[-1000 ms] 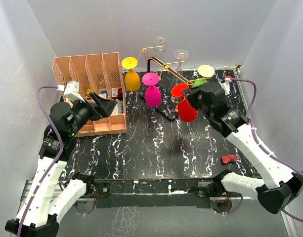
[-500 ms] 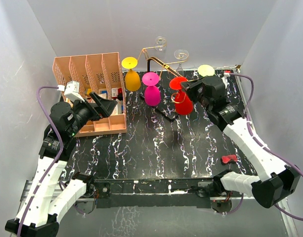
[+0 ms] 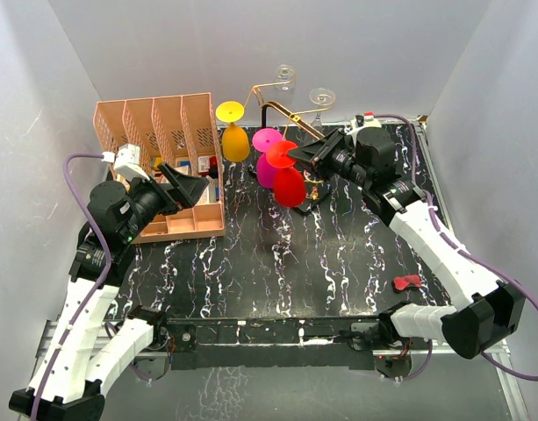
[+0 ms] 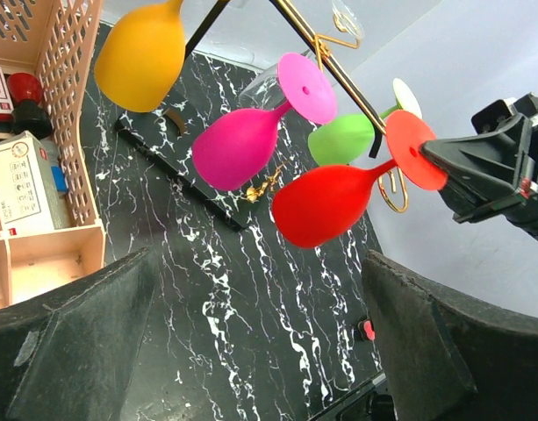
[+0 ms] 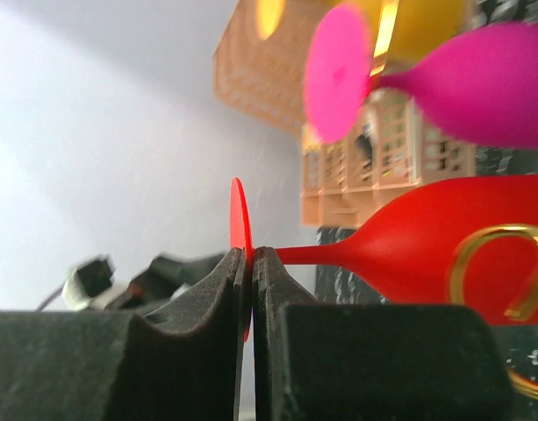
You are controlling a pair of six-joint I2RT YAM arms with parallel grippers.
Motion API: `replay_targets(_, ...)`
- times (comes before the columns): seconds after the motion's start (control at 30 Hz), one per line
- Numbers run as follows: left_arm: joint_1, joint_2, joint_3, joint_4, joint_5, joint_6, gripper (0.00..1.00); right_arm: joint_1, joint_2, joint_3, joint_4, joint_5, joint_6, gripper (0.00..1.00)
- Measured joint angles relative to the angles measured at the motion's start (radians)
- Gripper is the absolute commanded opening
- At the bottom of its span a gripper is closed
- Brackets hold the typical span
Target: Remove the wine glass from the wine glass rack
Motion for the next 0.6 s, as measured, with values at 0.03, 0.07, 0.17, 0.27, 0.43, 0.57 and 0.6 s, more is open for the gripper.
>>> replay_targets(0.03, 0.0, 0.0, 0.0, 0.0, 0.0, -0.003, 0.97, 0.0, 0.0, 0.0, 0.026, -0.056, 0.0, 0.08)
replay_targets(0.07, 0.0, 0.0, 0.0, 0.0, 0.0, -0.004, 0.97, 0.0, 0.0, 0.0, 0.048, -0.094, 0.001, 0.08)
replay_targets(0.17, 0.0, 0.0, 0.0, 0.002, 0.003, -0.014, 0.97, 0.0, -0.005, -0.008, 0.146, -0.23, -0.002, 0.08)
replay_targets(0.27, 0.0, 0.0, 0.0, 0.02, 0.024, -0.031, 0.97, 0.0, -0.037, -0.024, 0.223, -0.33, -0.022, 0.08)
replay_targets(0.43, 0.0, 0.0, -0.035, 0.142, 0.124, -0.088, 0.97, 0.0, -0.195, -0.084, 0.308, -0.337, -0.042, 0.08)
replay_targets(0.57, 0.0, 0.014, -0.123, 0.362, 0.27, -0.207, 0.97, 0.0, -0.373, -0.22, 0.449, -0.224, 0.066, 0.08)
replay_targets(0.6, 0.0, 0.024, -0.144, 0.432, 0.31, -0.247, 0.97, 0.0, -0.407, -0.264, 0.502, -0.198, 0.111, 0.08)
